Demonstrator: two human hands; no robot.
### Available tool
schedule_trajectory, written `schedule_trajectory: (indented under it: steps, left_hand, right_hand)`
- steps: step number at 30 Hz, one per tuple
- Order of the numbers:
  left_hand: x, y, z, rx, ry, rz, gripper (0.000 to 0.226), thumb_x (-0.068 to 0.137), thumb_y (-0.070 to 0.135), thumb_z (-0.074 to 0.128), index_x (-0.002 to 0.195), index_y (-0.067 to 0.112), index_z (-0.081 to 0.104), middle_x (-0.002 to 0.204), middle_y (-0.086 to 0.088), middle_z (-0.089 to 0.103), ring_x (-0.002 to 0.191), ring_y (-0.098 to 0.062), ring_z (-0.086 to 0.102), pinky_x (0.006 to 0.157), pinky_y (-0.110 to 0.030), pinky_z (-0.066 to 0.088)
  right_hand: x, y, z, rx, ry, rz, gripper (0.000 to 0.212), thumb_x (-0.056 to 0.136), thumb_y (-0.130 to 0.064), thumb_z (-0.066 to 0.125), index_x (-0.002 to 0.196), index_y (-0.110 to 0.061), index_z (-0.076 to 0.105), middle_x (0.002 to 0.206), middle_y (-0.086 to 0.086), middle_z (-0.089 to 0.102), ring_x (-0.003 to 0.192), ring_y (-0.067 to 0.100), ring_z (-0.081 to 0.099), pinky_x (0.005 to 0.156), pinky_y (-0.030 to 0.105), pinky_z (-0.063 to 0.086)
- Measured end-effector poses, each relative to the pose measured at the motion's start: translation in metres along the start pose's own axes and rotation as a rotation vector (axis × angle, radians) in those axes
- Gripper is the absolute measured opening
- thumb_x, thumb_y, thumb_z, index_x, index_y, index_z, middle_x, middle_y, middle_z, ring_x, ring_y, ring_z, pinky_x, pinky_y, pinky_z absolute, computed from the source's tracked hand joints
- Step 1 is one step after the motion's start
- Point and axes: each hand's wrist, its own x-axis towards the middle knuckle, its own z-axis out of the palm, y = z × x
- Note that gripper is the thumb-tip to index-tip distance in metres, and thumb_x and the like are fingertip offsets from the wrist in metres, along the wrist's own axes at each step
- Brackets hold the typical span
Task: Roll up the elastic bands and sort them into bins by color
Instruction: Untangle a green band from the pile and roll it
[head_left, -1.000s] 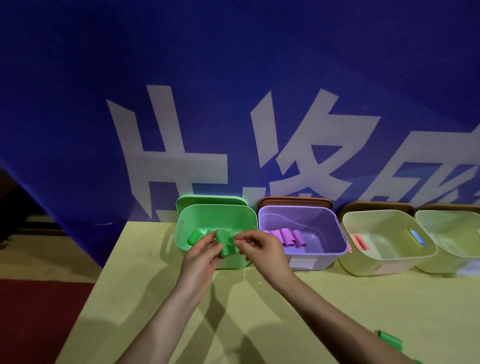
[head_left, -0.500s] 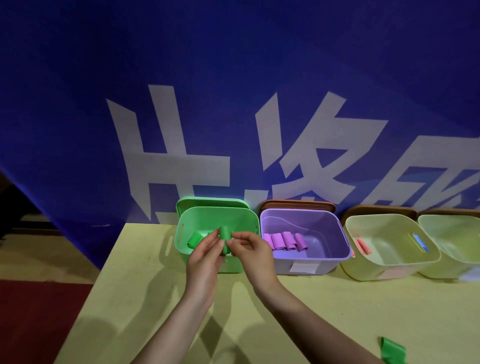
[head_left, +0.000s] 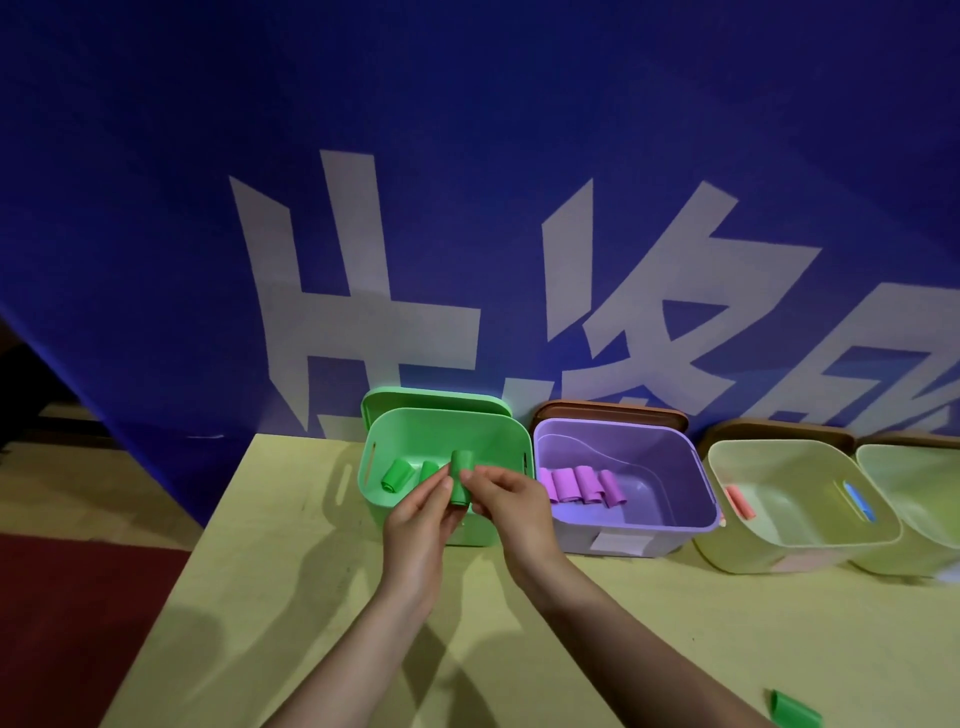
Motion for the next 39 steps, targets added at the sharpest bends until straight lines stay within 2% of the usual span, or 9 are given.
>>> schedule_trajectory:
  steps: [8, 13, 17, 20, 22, 24, 28, 33, 39]
  left_hand:
    - [0.032, 0.014, -0.015, 0.111, -0.049, -0.027, 0.027, 0.092, 0.002, 0.056, 0.118, 0.006, 0.062, 0.108, -0.008, 0.066, 0.1, -0.018, 0.063, 0.079, -0.021, 0.055]
    - [0.076, 0.036, -0.041, 0.483, -0.128, 0.019, 0.023, 0.091, 0.005, 0.059, 0.112, 0.013, 0.067, 0.109, -0.005, 0.068, 0.096, -0.014, 0.064, 0.086, -0.029, 0.054]
    - [0.111, 0.043, -0.07, 0.705, 0.074, 0.241, 0.019, 0.093, 0.013, 0.056, 0.104, 0.022, 0.068, 0.109, 0.001, 0.066, 0.101, -0.013, 0.061, 0.091, -0.03, 0.048]
    - [0.134, 0.031, -0.087, 0.803, 0.15, 0.238, 0.022, 0.092, 0.02, 0.058, 0.113, 0.023, 0.063, 0.117, -0.004, 0.059, 0.107, -0.017, 0.057, 0.093, -0.033, 0.046]
    - [0.144, 0.02, -0.093, 0.852, 0.161, 0.187, 0.033, 0.091, 0.021, 0.06, 0.123, 0.017, 0.058, 0.119, -0.007, 0.054, 0.109, -0.02, 0.054, 0.095, -0.033, 0.044]
    - [0.148, 0.012, -0.096, 0.867, 0.161, 0.129, 0.04, 0.091, 0.025, 0.06, 0.129, 0.015, 0.053, 0.12, -0.007, 0.053, 0.11, -0.021, 0.053, 0.096, -0.034, 0.045]
    - [0.155, -0.003, -0.103, 0.829, 0.132, 0.078, 0.044, 0.091, 0.028, 0.06, 0.132, 0.018, 0.05, 0.118, 0.0, 0.052, 0.109, -0.016, 0.053, 0.095, -0.035, 0.047]
    - [0.158, -0.023, -0.108, 0.739, 0.106, 0.035, 0.03, 0.091, 0.029, 0.058, 0.12, 0.019, 0.057, 0.107, -0.001, 0.064, 0.095, -0.015, 0.064, 0.08, -0.036, 0.055]
    - [0.156, -0.027, -0.105, 0.69, 0.138, 0.021, 0.024, 0.094, 0.03, 0.054, 0.117, 0.022, 0.057, 0.112, -0.002, 0.061, 0.099, -0.015, 0.06, 0.087, -0.037, 0.051]
  right_hand:
    - [0.026, -0.012, 0.01, -0.084, -0.145, 0.074, 0.005, 0.085, -0.015, 0.071, 0.08, -0.014, 0.071, 0.069, -0.005, 0.065, 0.062, 0.001, 0.06, 0.061, 0.015, 0.048]
    - [0.061, -0.006, 0.032, -0.28, -0.15, 0.133, 0.01, 0.086, -0.014, 0.07, 0.08, -0.014, 0.063, 0.076, -0.002, 0.06, 0.075, 0.011, 0.058, 0.062, 0.019, 0.044]
    - [0.101, 0.017, 0.058, -0.372, -0.071, 0.217, 0.01, 0.085, -0.016, 0.071, 0.08, -0.014, 0.062, 0.091, 0.006, 0.06, 0.089, 0.019, 0.056, 0.074, 0.026, 0.046]
    - [0.128, 0.035, 0.076, -0.486, -0.015, 0.282, 0.012, 0.086, -0.017, 0.069, 0.086, -0.006, 0.068, 0.086, 0.008, 0.059, 0.083, 0.02, 0.055, 0.085, 0.032, 0.048]
    - [0.142, 0.046, 0.082, -0.559, 0.023, 0.34, 0.015, 0.086, -0.017, 0.067, 0.077, -0.007, 0.063, 0.076, 0.008, 0.06, 0.067, 0.018, 0.055, 0.073, 0.029, 0.047]
    - [0.149, 0.055, 0.085, -0.595, 0.071, 0.424, 0.016, 0.086, -0.018, 0.066, 0.079, -0.005, 0.06, 0.07, 0.007, 0.058, 0.061, 0.018, 0.054, 0.067, 0.027, 0.045]
    - [0.167, 0.075, 0.088, -0.615, 0.141, 0.514, 0.029, 0.074, -0.026, 0.078, 0.086, -0.002, 0.066, 0.086, 0.013, 0.067, 0.083, 0.028, 0.066, 0.079, 0.037, 0.057]
    - [0.179, 0.083, 0.093, -0.8, 0.039, 0.453, 0.027, 0.077, -0.036, 0.074, 0.075, -0.01, 0.069, 0.077, 0.006, 0.069, 0.079, 0.021, 0.069, 0.068, 0.029, 0.053]
    - [0.184, 0.093, 0.096, -0.874, -0.04, 0.365, 0.026, 0.08, -0.034, 0.066, 0.075, -0.008, 0.071, 0.078, 0.009, 0.072, 0.075, 0.024, 0.069, 0.071, 0.032, 0.055]
